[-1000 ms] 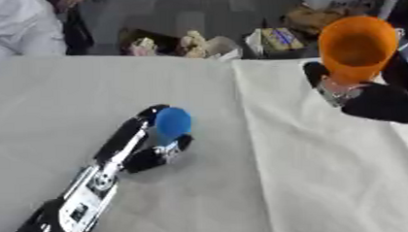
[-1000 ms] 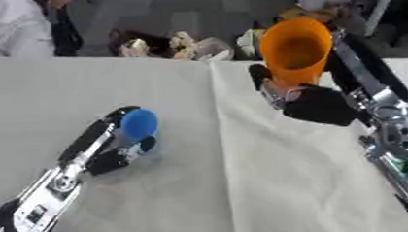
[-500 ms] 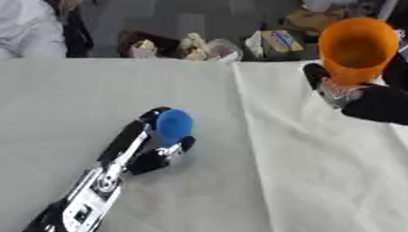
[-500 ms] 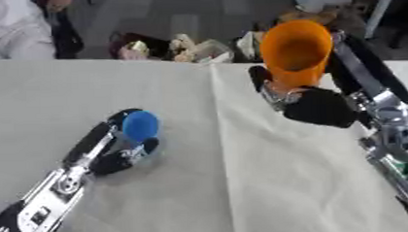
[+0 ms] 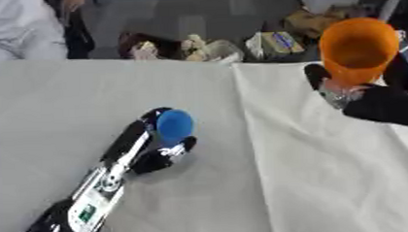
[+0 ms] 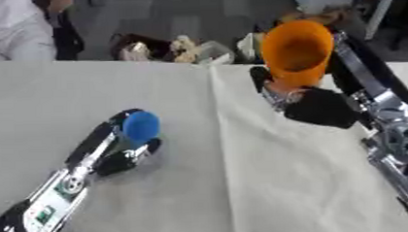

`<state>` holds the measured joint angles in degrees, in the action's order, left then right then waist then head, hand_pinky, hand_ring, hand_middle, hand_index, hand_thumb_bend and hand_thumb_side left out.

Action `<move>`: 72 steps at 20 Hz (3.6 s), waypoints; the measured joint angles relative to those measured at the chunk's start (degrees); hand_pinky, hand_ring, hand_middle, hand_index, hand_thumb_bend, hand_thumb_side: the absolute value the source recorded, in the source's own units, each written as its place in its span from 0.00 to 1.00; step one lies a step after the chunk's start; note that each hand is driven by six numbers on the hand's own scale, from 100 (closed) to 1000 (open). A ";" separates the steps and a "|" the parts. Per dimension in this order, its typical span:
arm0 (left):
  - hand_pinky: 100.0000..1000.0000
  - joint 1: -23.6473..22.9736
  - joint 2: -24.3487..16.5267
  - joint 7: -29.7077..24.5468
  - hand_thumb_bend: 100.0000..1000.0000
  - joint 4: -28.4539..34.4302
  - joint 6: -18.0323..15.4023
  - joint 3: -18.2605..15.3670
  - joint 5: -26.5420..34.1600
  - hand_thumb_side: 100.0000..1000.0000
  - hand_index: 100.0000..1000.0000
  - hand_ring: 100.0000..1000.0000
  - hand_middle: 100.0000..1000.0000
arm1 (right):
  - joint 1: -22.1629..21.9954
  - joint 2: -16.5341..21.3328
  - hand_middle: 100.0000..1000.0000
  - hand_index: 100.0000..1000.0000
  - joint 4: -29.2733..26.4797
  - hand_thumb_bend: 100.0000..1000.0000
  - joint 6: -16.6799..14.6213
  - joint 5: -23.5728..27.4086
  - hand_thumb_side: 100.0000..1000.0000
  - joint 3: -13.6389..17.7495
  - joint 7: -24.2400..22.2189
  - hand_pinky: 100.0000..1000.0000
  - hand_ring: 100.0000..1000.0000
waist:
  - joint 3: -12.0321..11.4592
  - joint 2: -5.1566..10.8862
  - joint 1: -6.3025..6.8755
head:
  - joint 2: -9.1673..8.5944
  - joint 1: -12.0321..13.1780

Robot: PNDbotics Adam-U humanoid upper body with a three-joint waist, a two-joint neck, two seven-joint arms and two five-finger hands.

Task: Pour the contents of one cup into another cup.

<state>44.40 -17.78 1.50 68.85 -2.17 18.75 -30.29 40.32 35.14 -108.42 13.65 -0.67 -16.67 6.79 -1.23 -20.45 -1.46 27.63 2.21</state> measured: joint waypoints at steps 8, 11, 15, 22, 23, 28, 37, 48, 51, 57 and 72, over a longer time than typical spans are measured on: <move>0.64 0.32 0.62 3.53 0.29 -0.92 0.38 -0.25 -0.65 0.71 0.74 0.63 0.79 | 0.00 -0.10 0.59 0.52 0.06 0.00 0.14 0.25 0.24 0.00 0.08 0.19 0.49 | 0.09 0.00 0.00 | -0.08 0.01; 0.62 0.42 0.72 4.33 0.25 -1.36 0.25 -0.29 -0.55 0.67 0.72 0.61 0.79 | 0.01 -0.11 0.59 0.52 0.07 0.00 0.15 0.27 0.24 0.00 0.08 0.19 0.49 | 0.09 0.00 0.00 | -0.09 0.02; 0.63 0.49 0.79 4.57 0.19 -1.74 0.02 -0.29 -0.25 0.64 0.72 0.66 0.81 | 0.01 -0.11 0.59 0.52 0.08 0.00 0.18 0.28 0.24 0.00 0.11 0.19 0.49 | 0.10 0.00 0.00 | -0.10 0.02; 0.63 0.54 0.94 4.39 0.03 -2.23 -0.75 -0.62 1.28 0.57 0.71 0.75 0.88 | 0.02 -0.12 0.59 0.52 0.23 0.00 0.28 0.29 0.24 0.00 0.21 0.18 0.49 | 0.04 0.00 0.00 | -0.10 0.02; 0.62 0.55 0.96 4.37 0.00 -2.25 -0.85 -0.65 1.61 0.53 0.71 0.75 0.87 | 0.02 -0.12 0.59 0.52 0.26 0.00 0.31 0.29 0.24 0.00 0.24 0.18 0.49 | 0.04 0.00 0.00 | -0.10 0.02; 0.55 0.58 0.97 4.43 0.00 -2.46 -1.01 -0.67 3.19 0.48 0.70 0.65 0.85 | 0.04 -0.12 0.59 0.52 0.36 0.00 0.44 0.31 0.24 0.00 0.37 0.18 0.49 | -0.02 0.00 0.00 | -0.10 0.00; 0.51 0.62 0.97 5.03 0.00 -2.59 -1.54 -0.67 3.34 0.47 0.66 0.54 0.75 | 0.07 -0.13 0.59 0.52 0.37 0.00 0.58 0.33 0.23 0.00 0.53 0.18 0.49 | -0.12 0.00 0.00 | -0.10 -0.03; 0.39 0.50 0.97 6.18 0.00 -2.63 -1.90 -0.66 2.81 0.44 0.62 0.43 0.70 | 0.50 -0.13 0.59 0.52 0.38 0.00 0.67 0.52 0.23 0.00 0.86 0.18 0.49 | -0.21 0.00 0.00 | -0.07 -0.24; 0.37 0.49 0.94 6.43 0.00 -2.54 -1.72 -0.66 2.78 0.45 0.60 0.41 0.68 | 0.52 -0.13 0.59 0.52 0.38 0.00 0.75 0.57 0.23 0.00 1.03 0.18 0.49 | -0.23 0.00 0.00 | -0.05 -0.28; 0.35 0.49 0.87 7.02 0.00 -2.40 -1.53 -0.67 3.07 0.45 0.55 0.40 0.65 | 0.54 -0.13 0.59 0.52 0.38 0.00 0.91 0.60 0.23 0.00 1.27 0.18 0.48 | -0.24 0.00 0.00 | -0.03 -0.35; 0.30 1.01 -0.21 9.34 0.00 -1.10 -0.75 -1.36 4.04 0.40 0.47 0.37 0.62 | 0.88 -0.13 0.59 0.52 0.41 0.00 0.96 0.77 0.22 0.00 1.35 0.17 0.48 | -0.30 0.02 -0.13 | -0.01 -0.60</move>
<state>45.41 -17.99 10.85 67.75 -2.92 17.39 -26.25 41.20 35.01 -108.01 14.61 0.10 -16.68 8.13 -1.53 -20.44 -1.59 27.62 1.60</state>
